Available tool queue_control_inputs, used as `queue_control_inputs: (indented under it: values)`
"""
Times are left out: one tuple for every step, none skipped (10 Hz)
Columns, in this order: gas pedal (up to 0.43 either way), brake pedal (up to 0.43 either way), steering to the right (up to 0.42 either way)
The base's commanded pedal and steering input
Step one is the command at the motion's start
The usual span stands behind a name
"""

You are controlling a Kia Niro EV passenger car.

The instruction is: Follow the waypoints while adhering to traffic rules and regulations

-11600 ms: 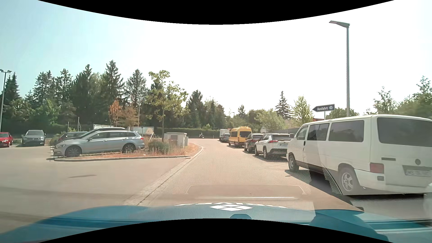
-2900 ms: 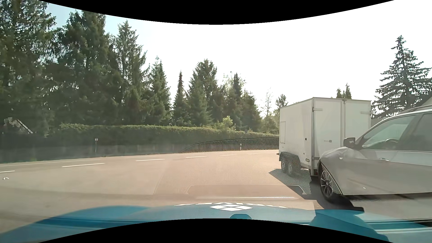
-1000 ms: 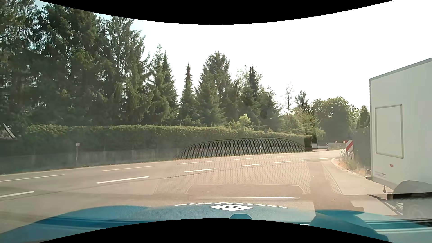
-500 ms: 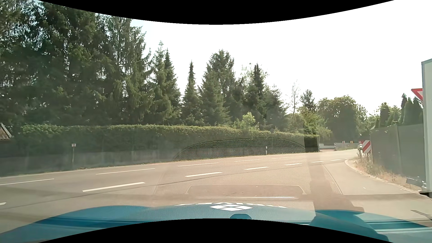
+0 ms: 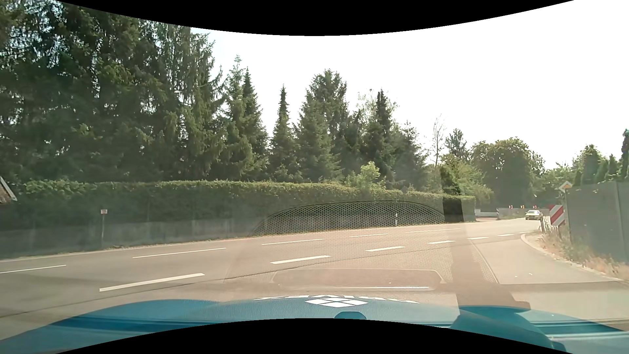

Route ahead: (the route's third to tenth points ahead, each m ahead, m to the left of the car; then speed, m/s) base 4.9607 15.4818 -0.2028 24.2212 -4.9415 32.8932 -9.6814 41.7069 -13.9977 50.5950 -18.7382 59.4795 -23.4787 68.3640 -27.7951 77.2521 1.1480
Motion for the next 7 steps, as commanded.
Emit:
queue_control_inputs:
  values:
    - [0.0, 0.171, -0.132]
    - [0.0, 0.171, -0.138]
    - [0.0, 0.165, -0.151]
    - [0.0, 0.165, -0.163]
    - [0.0, 0.159, -0.174]
    - [0.0, 0.159, -0.184]
    - [0.0, 0.159, -0.199]
